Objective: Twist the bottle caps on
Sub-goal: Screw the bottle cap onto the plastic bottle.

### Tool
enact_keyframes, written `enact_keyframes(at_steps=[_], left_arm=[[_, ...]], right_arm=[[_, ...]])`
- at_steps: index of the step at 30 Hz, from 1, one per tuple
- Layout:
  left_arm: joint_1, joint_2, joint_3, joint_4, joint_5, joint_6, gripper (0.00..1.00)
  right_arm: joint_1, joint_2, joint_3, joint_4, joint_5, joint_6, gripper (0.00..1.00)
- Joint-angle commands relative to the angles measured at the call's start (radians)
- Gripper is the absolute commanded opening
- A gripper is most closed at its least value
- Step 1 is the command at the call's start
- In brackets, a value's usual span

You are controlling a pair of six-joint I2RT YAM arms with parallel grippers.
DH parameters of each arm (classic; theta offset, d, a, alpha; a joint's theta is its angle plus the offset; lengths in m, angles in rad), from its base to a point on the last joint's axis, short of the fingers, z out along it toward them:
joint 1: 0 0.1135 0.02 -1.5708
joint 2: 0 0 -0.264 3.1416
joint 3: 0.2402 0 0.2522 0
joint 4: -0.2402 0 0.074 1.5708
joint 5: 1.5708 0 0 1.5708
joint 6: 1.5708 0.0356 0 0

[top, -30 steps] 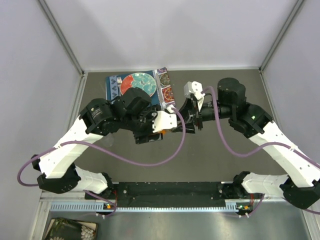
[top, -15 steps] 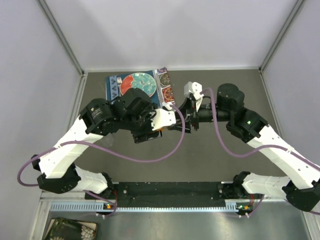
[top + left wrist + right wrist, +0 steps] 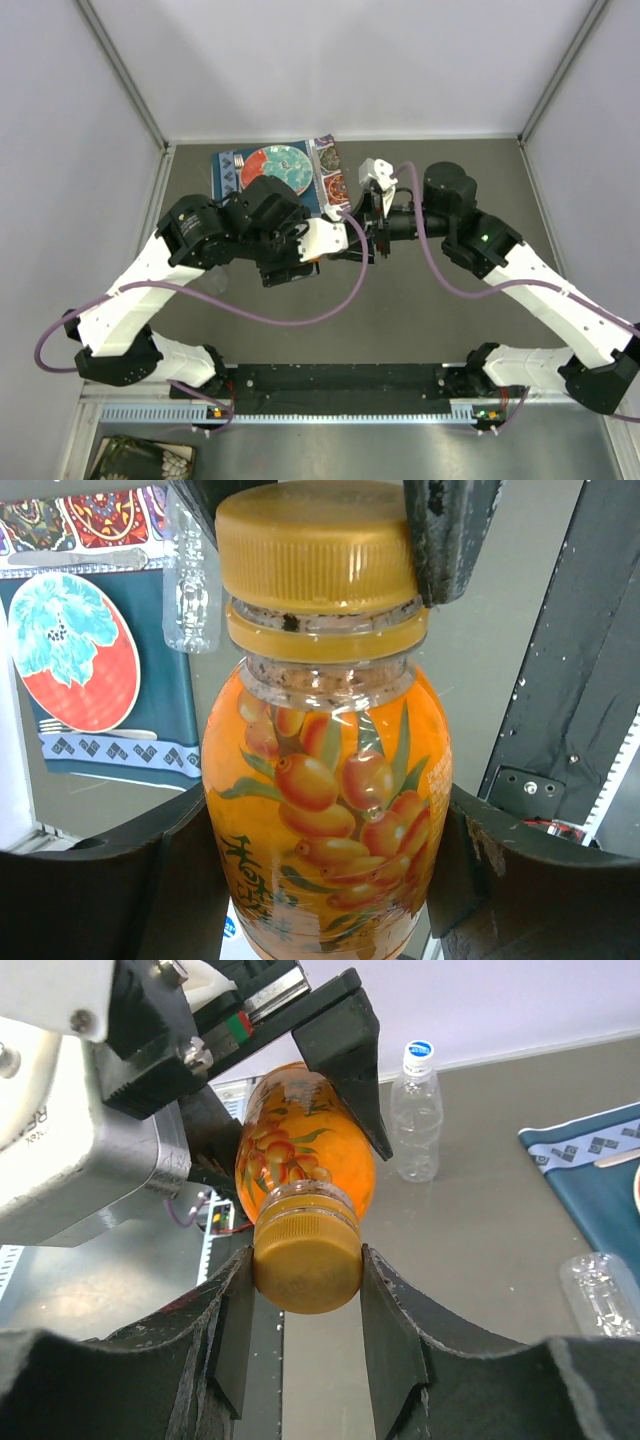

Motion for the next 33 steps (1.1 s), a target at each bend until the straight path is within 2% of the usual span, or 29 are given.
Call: enact_keyframes(at_steps=[1,6,13,19,29,33], left_arm=[[-0.007,0.003,0.052,0.040,0.028,0.015,0.00],[-0.007,0.005,0.078,0.092,-0.028,0.027,0.00],[-0.007,-0.020,0.069,0.237,-0.107,0.024,0.00],[-0.007,-0.040,0.069,0.316,-0.115,0.002,0.00],[-0.007,-0.063,0.021,0.344,-0.095,0.056,0.00],[-0.007,-0.083,-0.026,0.378,-0.140,0.113,0.00]], right_arm=[[0.029,0.029,0.055,0.036,-0.095,0.036,0.25],[0.037,0.049,0.054,0.050,-0.107,0.081,0.25],[0.037,0.037,0.011,0.163,-0.034,0.183,0.23],[0.037,0.014,-0.029,0.274,0.008,0.243,0.22],[0.037,0.035,0.023,0.219,-0.067,0.265,0.23],[0.037,0.064,0.072,0.140,-0.081,0.277,0.22]])
